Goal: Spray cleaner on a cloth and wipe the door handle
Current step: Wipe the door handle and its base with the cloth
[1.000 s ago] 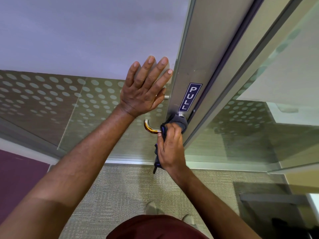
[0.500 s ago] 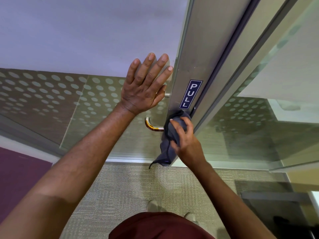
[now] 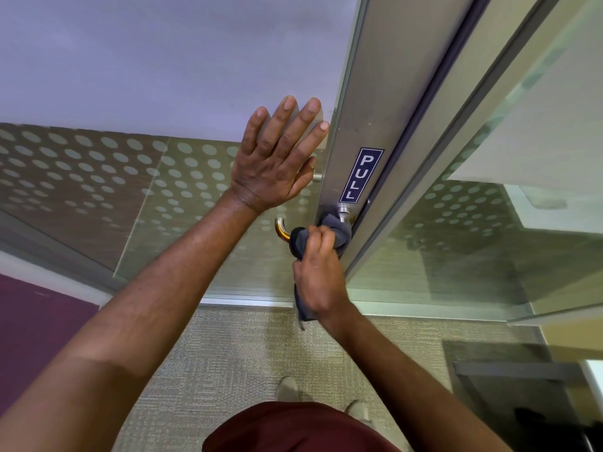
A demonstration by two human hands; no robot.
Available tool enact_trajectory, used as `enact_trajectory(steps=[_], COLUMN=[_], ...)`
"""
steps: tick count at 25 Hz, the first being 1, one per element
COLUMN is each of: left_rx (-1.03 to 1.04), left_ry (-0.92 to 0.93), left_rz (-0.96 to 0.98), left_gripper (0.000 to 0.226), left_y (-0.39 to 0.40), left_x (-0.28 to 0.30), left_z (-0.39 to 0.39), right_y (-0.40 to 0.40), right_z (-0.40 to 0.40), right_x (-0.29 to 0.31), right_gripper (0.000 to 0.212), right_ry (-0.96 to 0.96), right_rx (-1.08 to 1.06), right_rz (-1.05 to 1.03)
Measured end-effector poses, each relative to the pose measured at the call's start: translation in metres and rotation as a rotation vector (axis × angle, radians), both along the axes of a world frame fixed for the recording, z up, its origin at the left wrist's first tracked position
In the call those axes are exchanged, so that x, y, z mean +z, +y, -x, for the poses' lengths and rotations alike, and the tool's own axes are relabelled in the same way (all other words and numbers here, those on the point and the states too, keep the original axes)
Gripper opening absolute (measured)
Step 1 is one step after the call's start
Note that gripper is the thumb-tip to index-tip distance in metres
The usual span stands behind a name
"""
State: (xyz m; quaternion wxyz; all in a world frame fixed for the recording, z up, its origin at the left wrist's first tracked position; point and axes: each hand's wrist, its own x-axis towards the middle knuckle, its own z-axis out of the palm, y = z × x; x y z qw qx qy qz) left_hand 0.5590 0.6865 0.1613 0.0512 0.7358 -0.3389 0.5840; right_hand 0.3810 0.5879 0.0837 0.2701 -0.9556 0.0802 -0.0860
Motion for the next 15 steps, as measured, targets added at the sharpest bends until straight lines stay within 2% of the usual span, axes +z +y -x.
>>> enact_trajectory(steps=[2, 4, 5, 6, 9, 15], left_rx=[0.002, 0.000, 0.000, 0.000, -0.004, -0.014], left_ry=[0.002, 0.004, 0.003, 0.002, -0.001, 0.009], left_rz=[0.005, 0.000, -0.003, -0.004, -0.008, -0.013], left_gripper=[0.074, 0.074, 0.074, 0.075, 0.077, 0.076], left_y=[-0.001, -0.003, -0.004, -0.004, -0.003, -0.003], left_x=[-0.002, -0.003, -0.004, -0.004, -0.002, 0.000], left_z=[0.000, 0.000, 0.001, 0.001, 0.000, 0.001], right_y=[0.024, 0.036, 0.033, 0.027, -0.003, -0.074], right_z=[-0.003, -0.004, -0.005, -0.006, -0.004, 0.006], right_x=[0.004, 0.003, 0.000, 0.003, 0.007, -0.001], right_gripper=[0.042, 0.046, 0.050, 0.055, 0.071, 0.074], right_ry=[0.094, 0.140, 0.099, 0.078, -0.003, -0.014], right_rx=[0.049, 0.070, 0.077, 0.052, 0.078, 0.109], right_rz=[0.012, 0.149, 0.222, 0.190, 0.299, 0.314])
